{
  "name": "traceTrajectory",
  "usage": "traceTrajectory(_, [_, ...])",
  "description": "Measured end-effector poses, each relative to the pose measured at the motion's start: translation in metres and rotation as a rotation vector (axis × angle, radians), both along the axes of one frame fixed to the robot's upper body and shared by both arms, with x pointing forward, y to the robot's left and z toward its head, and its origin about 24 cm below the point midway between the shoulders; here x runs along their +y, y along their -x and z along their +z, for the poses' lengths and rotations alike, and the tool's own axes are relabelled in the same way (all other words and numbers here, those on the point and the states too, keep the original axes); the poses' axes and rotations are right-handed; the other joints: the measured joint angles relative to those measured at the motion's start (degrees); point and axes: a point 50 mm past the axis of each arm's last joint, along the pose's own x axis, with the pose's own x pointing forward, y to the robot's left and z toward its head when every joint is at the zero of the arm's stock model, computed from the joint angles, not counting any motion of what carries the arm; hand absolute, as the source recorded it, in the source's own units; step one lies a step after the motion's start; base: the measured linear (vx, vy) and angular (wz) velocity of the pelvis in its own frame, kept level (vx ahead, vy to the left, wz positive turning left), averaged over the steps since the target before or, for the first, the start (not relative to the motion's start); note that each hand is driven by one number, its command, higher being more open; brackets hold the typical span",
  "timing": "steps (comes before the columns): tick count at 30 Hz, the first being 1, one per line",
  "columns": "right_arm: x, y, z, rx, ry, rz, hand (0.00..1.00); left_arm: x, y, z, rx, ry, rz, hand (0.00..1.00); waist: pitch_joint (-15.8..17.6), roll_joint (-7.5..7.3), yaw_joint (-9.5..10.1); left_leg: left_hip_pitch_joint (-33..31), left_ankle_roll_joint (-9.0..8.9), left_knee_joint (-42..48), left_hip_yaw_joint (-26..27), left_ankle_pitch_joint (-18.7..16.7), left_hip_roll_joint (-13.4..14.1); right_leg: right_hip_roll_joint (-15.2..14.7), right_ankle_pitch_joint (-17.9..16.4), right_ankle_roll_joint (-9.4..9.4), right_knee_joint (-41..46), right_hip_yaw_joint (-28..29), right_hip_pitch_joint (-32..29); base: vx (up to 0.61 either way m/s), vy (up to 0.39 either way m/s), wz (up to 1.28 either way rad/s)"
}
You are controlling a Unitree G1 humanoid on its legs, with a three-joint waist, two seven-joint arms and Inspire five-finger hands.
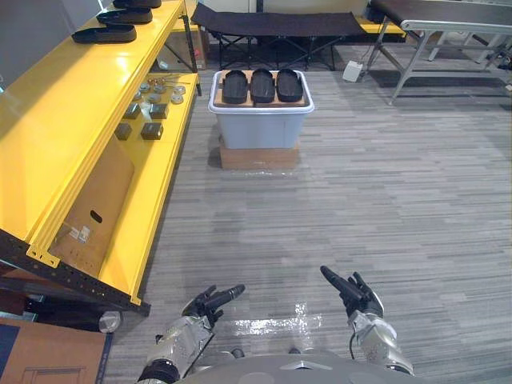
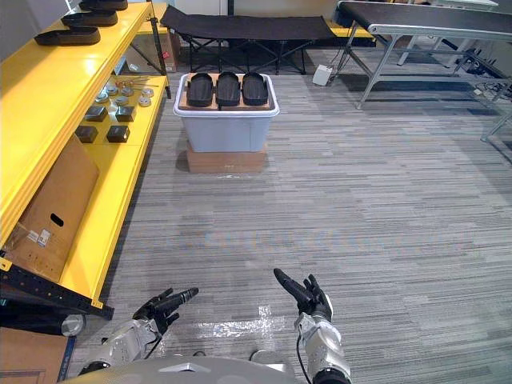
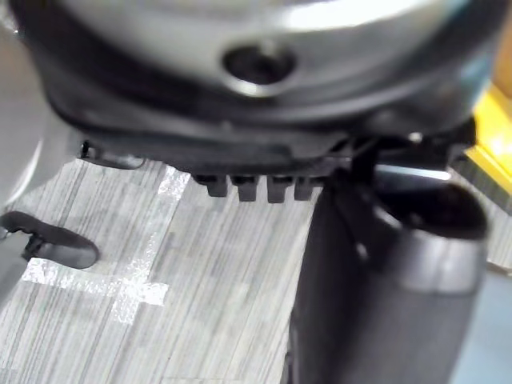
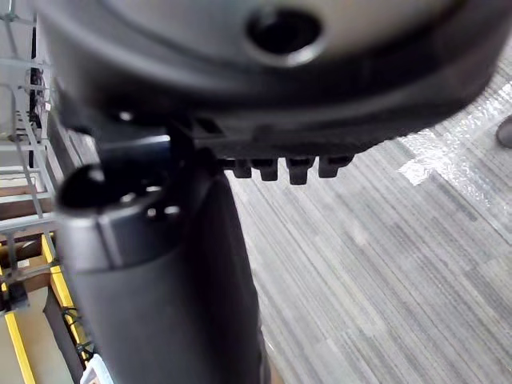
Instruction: Walk over and take three plastic housings, then place them on the shelf
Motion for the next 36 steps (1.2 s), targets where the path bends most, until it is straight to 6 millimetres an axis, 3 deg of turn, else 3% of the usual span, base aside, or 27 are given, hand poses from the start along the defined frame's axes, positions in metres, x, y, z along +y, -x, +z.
traceTrajectory(10, [-0.005, 0.023, -0.007, 0.046, 0.006, -0.009, 1.00, 0.012, 0.011, 0.001, -0.031, -0.007, 0.074, 1.00, -0.1, -0.17, -0.04, 0.5, 0.80, -2.8, 0.2, 2.0, -0.6, -0.2, 0.3, -0.01, -0.4, 0.0, -0.7, -0.05, -0.001, -0.01])
traceTrajectory(17, [-0.013, 0.015, 0.002, -0.045, 0.033, -0.065, 1.00, 0.013, 0.019, -0.001, -0.022, -0.006, 0.073, 1.00, 0.0, -0.13, 0.04, 0.4, 0.90, -2.8, 1.1, 1.7, -0.5, -0.1, 0.2, -0.40, 0.1, 1.0, -1.7, 0.00, -0.001, -0.06])
traceTrajectory(19, [-0.013, 0.009, 0.005, -0.061, 0.032, -0.062, 1.00, 0.012, 0.020, 0.000, -0.032, -0.003, 0.076, 1.00, 0.5, -0.31, 0.27, 0.3, 1.29, -2.5, 1.7, 0.9, -0.8, -0.9, -2.5, 0.11, 5.6, 1.7, -4.2, 0.00, 0.017, -0.17])
traceTrajectory(20, [-0.013, 0.009, 0.005, -0.060, 0.031, -0.061, 1.00, 0.009, 0.016, 0.002, -0.044, 0.005, 0.075, 1.00, 1.4, -0.62, 0.20, -0.6, 2.01, -0.6, 1.5, -0.8, -1.0, -2.0, -4.7, 0.98, 15.9, 1.9, -8.9, -0.01, 0.019, -0.09])
traceTrajectory(23, [-0.006, 0.010, 0.003, -0.059, 0.005, -0.067, 1.00, 0.007, 0.014, 0.003, -0.056, 0.011, 0.067, 1.00, 4.2, -1.07, 0.01, -0.4, 3.29, 3.9, 0.9, -3.2, -0.4, -3.8, -3.9, 0.97, 34.7, 2.6, -17.3, 0.01, 0.052, 0.12])
traceTrajectory(24, [-0.001, 0.018, -0.001, -0.039, -0.013, -0.078, 1.00, 0.007, 0.014, 0.002, -0.050, 0.008, 0.062, 1.00, 4.8, -0.95, 0.06, -0.5, 3.79, 6.0, 0.6, -4.5, 0.1, -4.0, -5.5, -0.52, 36.1, 2.8, -18.6, 0.11, 0.058, 0.19])
traceTrajectory(25, [0.003, 0.023, -0.004, -0.024, -0.025, -0.080, 1.00, 0.009, 0.015, 0.002, -0.049, 0.000, 0.062, 1.00, 5.1, -0.92, 0.15, -0.4, 3.84, 7.2, 0.2, -5.3, 0.8, -3.8, -6.2, -0.34, 32.9, 2.4, -19.1, 0.13, 0.060, 0.19])
traceTrajectory(27, [0.007, 0.028, -0.006, -0.013, -0.034, -0.060, 1.00, 0.008, 0.015, 0.002, -0.050, 0.003, 0.063, 1.00, 5.3, -0.46, 0.12, -0.8, 3.28, 8.9, -0.3, -6.6, 2.1, -3.0, -5.7, 0.22, 25.4, 2.0, -19.2, 0.14, 0.014, 0.11])
traceTrajectory(29, [0.013, 0.036, -0.009, 0.000, -0.038, 0.009, 1.00, 0.006, 0.015, 0.002, -0.050, 0.011, 0.062, 1.00, 5.7, 0.07, 0.14, -0.9, 1.18, 11.7, -1.2, -9.2, 3.7, -2.2, -4.5, 1.65, 15.6, 1.7, -19.4, 0.23, -0.042, 0.14])
traceTrajectory(33, [0.020, 0.046, -0.009, -0.003, -0.042, 0.052, 1.00, 0.005, 0.013, 0.006, -0.078, 0.014, 0.070, 1.00, 5.0, -1.27, 0.46, 0.1, -1.68, 15.9, -2.5, -15.0, 4.0, -3.2, -4.8, 0.88, 15.3, 0.7, -19.3, 0.35, -0.208, 0.20])
traceTrajectory(35, [0.017, 0.044, -0.006, -0.022, -0.026, 0.065, 1.00, -0.004, 0.015, 0.006, -0.084, 0.066, 0.114, 1.00, 3.2, 0.31, 0.32, 1.0, -4.69, 17.9, -3.0, -18.9, 7.5, -1.8, -3.8, -0.68, 19.1, -2.4, -19.2, 0.46, -0.258, 0.13])
traceTrajectory(36, [0.014, 0.045, -0.005, -0.026, -0.015, 0.070, 1.00, -0.007, 0.018, 0.004, -0.077, 0.081, 0.128, 1.00, 2.7, 1.37, 0.25, 1.6, -5.32, 18.3, -3.0, -19.1, 8.8, -0.8, -4.1, -1.30, 19.3, -2.9, -18.8, 0.49, -0.245, 0.21])
